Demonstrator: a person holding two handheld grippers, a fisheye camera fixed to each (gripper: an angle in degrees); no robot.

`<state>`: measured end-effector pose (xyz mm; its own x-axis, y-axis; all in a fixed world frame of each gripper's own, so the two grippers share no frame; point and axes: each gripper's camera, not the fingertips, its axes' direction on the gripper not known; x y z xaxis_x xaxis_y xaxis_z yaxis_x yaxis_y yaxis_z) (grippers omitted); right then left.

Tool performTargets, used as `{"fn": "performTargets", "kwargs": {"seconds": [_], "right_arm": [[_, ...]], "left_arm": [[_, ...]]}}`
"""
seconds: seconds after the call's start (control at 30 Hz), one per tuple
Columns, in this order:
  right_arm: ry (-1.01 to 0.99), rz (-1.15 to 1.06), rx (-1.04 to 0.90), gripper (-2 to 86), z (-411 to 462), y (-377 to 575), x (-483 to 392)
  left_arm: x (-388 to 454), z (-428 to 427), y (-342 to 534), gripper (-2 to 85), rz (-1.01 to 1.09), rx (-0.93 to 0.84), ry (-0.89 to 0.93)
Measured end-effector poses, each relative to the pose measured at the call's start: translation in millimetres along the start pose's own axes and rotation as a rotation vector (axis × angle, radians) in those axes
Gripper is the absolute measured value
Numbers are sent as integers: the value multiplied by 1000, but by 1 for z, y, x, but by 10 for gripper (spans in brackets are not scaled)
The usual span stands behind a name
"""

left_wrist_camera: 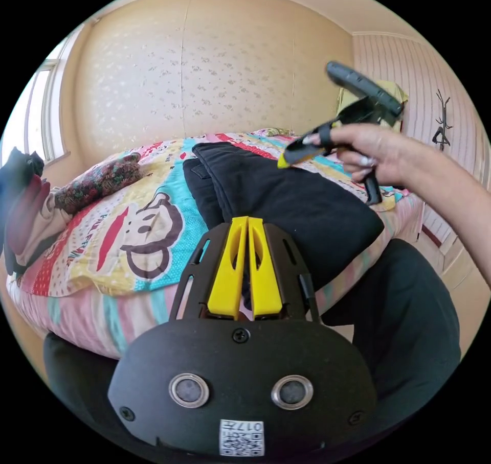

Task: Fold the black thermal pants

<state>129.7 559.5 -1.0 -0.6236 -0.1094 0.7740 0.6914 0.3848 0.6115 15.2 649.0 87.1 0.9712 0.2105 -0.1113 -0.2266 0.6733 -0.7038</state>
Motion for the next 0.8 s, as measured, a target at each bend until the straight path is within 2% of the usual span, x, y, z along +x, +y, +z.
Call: {"fn": "performTargets", "kwargs": {"seconds": [0.03,0.1,0.2,0.27,0.37,0.47,0.5,0.57,0.63,0.67,0.8], "right_arm": [[-31,16,79,18,-4,13,8],[-103,53,72,17,-10,14,20],[-43,17,65,17,-12,17,11],[37,-20,65,17,-13,20,-2],[98,-49,57,17,-15,22,-11],[82,-45,64,16,-22,26,-5],[69,-35,64,16,-24,26,-2],[-6,3,44,14,-27,25,15],[-53,20,43,14,-31,26,25],[-79,29,48,14,-35,28,31],[-102,38,48,15,-47,32,39]], "left_arm": [[5,-6,-1,-6,37,20,3],[16,-17,-6,-5,102,36,-62],[23,-43,-28,-6,78,201,-163],[21,-46,-56,-6,83,274,-89],[17,-4,-121,-6,118,143,34],[18,84,-157,-7,119,-185,-139],[20,129,-152,-7,154,-380,-200],[27,145,-134,-8,186,-341,-222],[61,147,-123,-9,301,-289,-416],[67,149,-121,-9,324,-286,-449],[57,151,-124,-9,280,-289,-388]]}}
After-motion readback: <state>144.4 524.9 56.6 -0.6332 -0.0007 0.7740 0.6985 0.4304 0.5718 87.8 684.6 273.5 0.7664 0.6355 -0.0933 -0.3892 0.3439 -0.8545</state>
